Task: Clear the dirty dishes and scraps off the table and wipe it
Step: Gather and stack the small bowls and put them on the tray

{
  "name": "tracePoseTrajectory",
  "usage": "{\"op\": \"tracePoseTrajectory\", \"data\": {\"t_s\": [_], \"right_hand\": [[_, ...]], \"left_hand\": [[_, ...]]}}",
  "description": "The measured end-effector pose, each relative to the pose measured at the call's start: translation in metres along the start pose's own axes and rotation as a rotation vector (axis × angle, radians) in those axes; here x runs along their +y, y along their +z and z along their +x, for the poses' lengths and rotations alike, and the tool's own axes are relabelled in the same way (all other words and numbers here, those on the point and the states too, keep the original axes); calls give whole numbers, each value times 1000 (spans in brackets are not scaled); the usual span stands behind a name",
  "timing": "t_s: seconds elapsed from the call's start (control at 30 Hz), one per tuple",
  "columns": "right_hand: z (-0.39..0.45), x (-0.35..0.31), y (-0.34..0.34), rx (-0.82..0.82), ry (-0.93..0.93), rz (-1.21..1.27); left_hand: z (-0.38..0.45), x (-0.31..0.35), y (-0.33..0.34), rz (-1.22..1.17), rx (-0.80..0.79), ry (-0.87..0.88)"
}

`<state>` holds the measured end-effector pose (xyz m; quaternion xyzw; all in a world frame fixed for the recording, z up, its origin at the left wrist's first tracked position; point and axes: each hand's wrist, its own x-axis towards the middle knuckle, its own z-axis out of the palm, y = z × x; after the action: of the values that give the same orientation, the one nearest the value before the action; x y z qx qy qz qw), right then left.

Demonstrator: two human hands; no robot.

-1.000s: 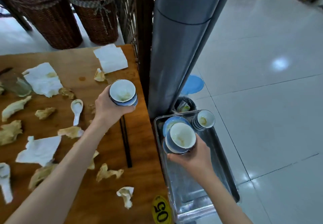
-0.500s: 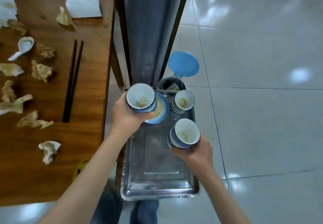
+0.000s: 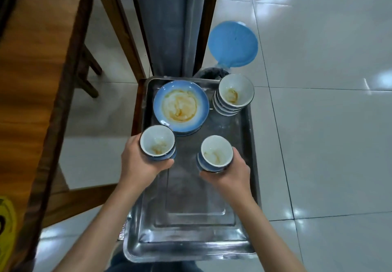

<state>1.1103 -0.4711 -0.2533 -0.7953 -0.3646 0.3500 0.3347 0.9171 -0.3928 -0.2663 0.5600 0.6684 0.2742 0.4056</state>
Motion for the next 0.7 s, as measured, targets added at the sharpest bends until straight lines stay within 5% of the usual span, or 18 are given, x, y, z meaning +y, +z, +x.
{"op": "tracePoseTrajectory", "data": {"t_s": [0.7], "right_hand": [[58, 36, 71, -59, 14, 1]], "left_hand": [[33, -57, 41, 257, 73, 164]]}}
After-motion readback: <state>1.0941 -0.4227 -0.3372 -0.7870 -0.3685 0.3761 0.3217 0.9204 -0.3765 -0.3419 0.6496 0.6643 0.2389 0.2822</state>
